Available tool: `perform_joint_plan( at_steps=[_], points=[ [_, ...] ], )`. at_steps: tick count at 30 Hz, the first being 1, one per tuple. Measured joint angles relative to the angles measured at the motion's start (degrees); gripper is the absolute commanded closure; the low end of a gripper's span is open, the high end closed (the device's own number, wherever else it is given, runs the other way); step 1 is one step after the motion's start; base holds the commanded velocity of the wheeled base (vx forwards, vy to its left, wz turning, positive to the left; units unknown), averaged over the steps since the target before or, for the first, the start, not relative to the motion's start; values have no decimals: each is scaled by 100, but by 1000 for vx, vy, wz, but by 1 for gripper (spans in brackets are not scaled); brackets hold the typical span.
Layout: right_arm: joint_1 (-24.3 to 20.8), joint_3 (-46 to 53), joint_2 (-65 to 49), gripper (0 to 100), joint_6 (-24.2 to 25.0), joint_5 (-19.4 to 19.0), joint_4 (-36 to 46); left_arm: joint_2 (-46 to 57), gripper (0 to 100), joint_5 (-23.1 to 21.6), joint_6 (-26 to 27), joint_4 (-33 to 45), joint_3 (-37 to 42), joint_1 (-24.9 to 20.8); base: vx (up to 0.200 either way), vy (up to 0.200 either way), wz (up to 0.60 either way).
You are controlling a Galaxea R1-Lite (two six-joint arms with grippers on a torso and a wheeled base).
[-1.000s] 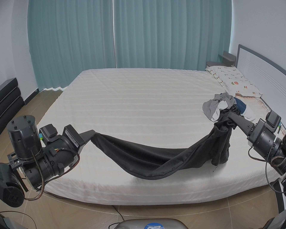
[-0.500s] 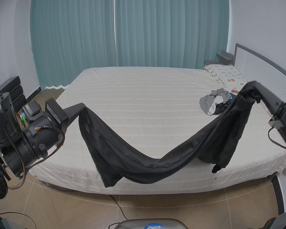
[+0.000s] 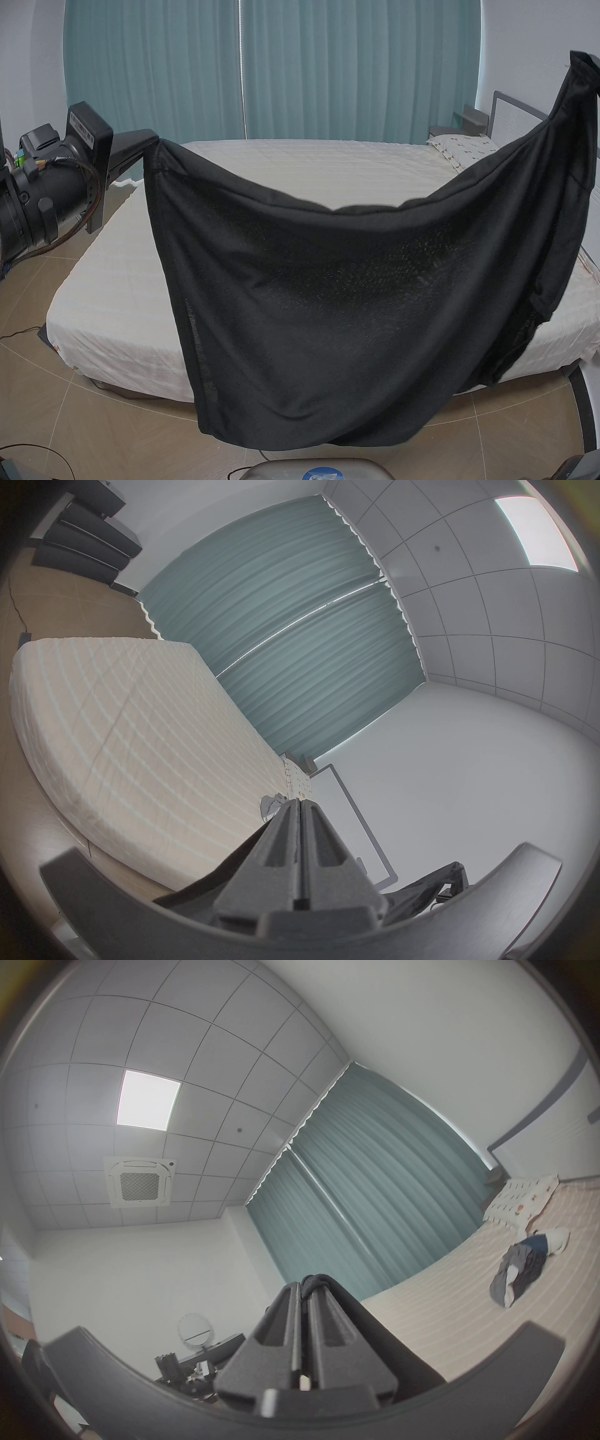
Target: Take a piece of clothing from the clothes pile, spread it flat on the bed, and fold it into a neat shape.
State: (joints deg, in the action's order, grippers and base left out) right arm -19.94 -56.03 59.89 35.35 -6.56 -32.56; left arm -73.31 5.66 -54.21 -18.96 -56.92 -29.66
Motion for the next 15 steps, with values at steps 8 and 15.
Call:
perform_joint_plan(
  at_steps=[8, 15],
  points=[
    [694, -555, 1036, 100, -10, -61, -34, -577, 100, -54, -44, 163, -311, 128, 0, 0, 0],
    [1022, -714, 2285, 100, -38, -66, -1239, -1298, 100, -321, -127, -1, -400, 338, 171, 0, 0]
  ],
)
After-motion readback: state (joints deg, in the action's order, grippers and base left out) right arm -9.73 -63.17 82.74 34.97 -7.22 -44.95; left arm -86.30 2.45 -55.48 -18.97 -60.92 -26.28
